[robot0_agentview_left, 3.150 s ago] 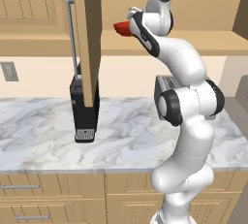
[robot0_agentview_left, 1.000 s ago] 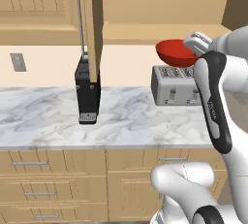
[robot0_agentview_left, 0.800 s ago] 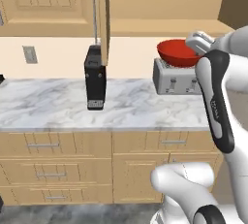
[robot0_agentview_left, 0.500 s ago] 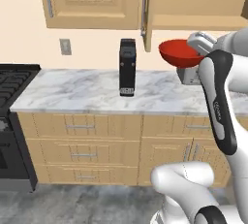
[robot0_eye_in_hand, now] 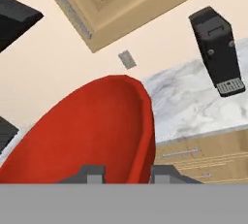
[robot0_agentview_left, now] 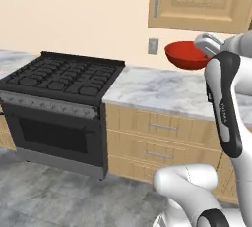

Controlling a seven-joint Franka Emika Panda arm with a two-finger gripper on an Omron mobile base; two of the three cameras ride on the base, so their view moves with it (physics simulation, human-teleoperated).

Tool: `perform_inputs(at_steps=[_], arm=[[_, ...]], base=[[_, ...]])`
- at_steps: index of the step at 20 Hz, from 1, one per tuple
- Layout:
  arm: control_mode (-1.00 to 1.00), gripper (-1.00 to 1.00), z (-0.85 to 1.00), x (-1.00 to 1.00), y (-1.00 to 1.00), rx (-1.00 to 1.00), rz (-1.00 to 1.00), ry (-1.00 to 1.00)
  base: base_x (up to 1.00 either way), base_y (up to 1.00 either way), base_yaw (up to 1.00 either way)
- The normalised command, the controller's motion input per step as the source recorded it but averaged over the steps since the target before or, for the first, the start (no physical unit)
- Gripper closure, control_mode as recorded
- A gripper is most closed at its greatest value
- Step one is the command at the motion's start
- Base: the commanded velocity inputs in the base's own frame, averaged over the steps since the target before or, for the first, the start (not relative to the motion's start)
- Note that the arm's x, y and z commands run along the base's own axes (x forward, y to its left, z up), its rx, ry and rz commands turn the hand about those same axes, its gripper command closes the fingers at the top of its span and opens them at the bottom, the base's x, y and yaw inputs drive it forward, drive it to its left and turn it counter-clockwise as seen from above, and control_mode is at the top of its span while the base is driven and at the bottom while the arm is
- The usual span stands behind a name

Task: Take the smaller bowl and place it next to the appetizer plate on the dining counter , and place the larger bowl next to the plate with cooked food.

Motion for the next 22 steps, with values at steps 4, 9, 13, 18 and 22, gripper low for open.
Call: perform_inputs(at_steps=[4,9,13,18,22], arm=[[1.0,1.0,0.0,0.0,0.0,0.0,0.0,0.0],[1.0,1.0,0.0,0.0,0.0,0.0,0.0,0.0],[1.0,1.0,0.0,0.0,0.0,0.0,0.0,0.0],[1.0,1.0,0.0,0.0,0.0,0.0,0.0,0.0],[1.0,1.0,0.0,0.0,0.0,0.0,0.0,0.0]], base=[[0.53,0.88,0.62],[0.66,0.93,0.57],[0.74,0.99,0.51],[0.94,1.0,0.44],[1.0,1.0,0.4]])
